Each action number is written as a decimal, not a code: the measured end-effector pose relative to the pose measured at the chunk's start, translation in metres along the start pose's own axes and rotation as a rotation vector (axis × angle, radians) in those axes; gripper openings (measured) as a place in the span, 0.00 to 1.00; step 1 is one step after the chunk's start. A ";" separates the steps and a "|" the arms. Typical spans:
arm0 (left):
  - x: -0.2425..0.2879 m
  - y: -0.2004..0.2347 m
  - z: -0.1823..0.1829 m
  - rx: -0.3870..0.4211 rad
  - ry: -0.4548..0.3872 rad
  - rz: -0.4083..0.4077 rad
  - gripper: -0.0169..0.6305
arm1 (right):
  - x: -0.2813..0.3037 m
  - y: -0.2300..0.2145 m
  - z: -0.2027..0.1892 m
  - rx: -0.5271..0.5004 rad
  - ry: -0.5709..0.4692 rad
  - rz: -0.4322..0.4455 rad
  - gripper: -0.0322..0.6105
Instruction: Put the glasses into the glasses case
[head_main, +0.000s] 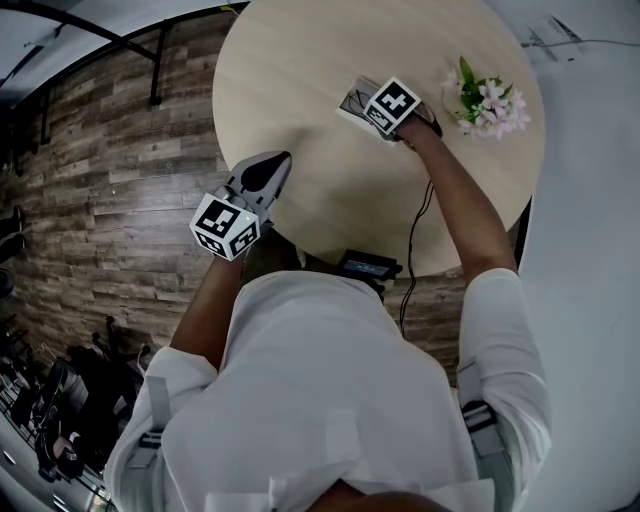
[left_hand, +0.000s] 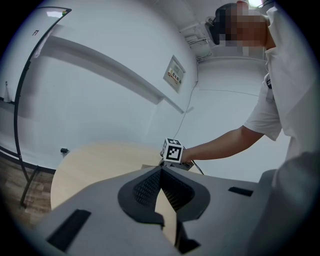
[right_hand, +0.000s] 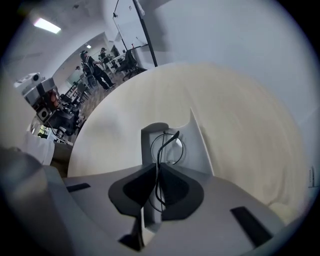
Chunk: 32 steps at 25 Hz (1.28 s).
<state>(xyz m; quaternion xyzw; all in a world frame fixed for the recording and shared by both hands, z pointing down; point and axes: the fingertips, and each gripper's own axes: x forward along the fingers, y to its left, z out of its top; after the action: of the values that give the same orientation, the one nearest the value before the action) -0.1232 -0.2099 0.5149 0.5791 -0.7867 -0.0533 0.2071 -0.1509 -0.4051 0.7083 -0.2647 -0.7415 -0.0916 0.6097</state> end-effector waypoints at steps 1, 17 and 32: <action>-0.002 0.001 -0.001 -0.005 -0.002 0.003 0.05 | -0.002 0.002 0.000 0.008 -0.003 0.017 0.11; -0.016 -0.004 0.000 0.002 -0.017 -0.004 0.05 | -0.022 0.007 0.008 0.183 -0.138 0.134 0.11; -0.024 -0.050 0.099 0.152 -0.092 -0.212 0.05 | -0.385 0.133 0.034 0.103 -1.425 -0.276 0.09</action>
<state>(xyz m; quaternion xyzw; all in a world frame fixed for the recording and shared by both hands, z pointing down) -0.1117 -0.2194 0.4024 0.6699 -0.7316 -0.0416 0.1196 -0.0677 -0.3855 0.3088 -0.1351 -0.9885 0.0621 -0.0269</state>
